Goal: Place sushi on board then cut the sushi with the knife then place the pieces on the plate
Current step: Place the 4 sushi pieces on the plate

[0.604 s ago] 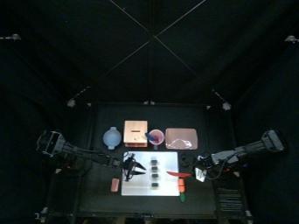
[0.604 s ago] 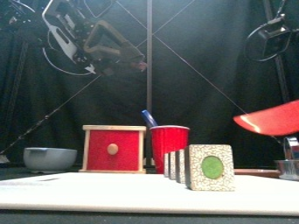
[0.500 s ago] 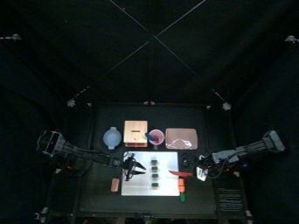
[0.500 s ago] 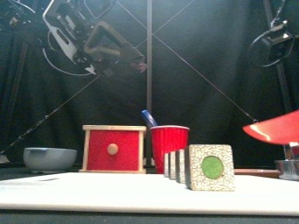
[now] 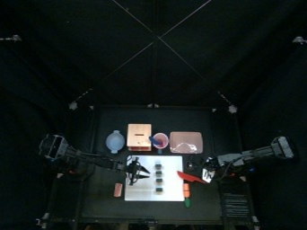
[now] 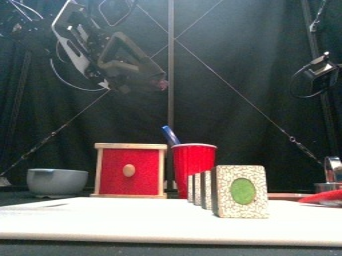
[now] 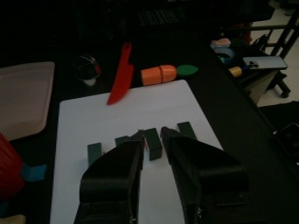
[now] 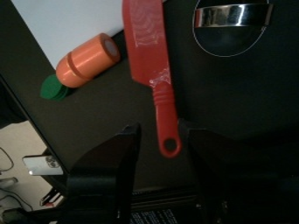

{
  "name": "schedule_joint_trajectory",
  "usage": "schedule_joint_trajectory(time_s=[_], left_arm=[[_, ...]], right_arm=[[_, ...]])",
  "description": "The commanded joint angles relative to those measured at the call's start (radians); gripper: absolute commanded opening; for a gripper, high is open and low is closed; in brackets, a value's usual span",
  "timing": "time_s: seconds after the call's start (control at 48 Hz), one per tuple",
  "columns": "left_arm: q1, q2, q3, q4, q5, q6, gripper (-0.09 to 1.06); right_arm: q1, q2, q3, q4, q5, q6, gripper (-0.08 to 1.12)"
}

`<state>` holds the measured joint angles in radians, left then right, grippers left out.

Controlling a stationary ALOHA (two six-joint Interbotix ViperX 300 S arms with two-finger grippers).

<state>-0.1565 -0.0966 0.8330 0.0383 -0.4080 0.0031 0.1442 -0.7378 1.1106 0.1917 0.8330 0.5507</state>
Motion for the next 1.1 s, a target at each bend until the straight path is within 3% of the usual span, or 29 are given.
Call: schedule_joint_trajectory(time_s=[0.021, 0.188, 0.562, 0.792, 1.104], left_arm=[[0.003, -0.006, -0.006, 0.000, -0.009, 0.000, 0.65], [0.011, -0.006, 0.008, 0.002, -0.009, 0.003, 0.65], [0.071, -0.017, 0.071, 0.002, -0.012, 0.003, 0.65], [0.103, -0.017, 0.089, 0.002, -0.009, 0.002, 0.65], [0.110, -0.009, 0.110, 0.002, -0.009, -0.002, 0.65]], right_arm=[[-0.003, -0.005, -0.025, -0.018, 0.015, -0.002, 0.79], [-0.003, -0.003, -0.084, -0.123, 0.018, -0.002, 0.79], [-0.023, 0.169, -0.209, -0.630, -0.282, -0.002, 0.80], [-0.071, 0.345, -0.273, -0.658, -0.531, -0.005, 0.81], [-0.084, 0.551, -0.367, -0.658, -0.624, -0.006, 0.80]])
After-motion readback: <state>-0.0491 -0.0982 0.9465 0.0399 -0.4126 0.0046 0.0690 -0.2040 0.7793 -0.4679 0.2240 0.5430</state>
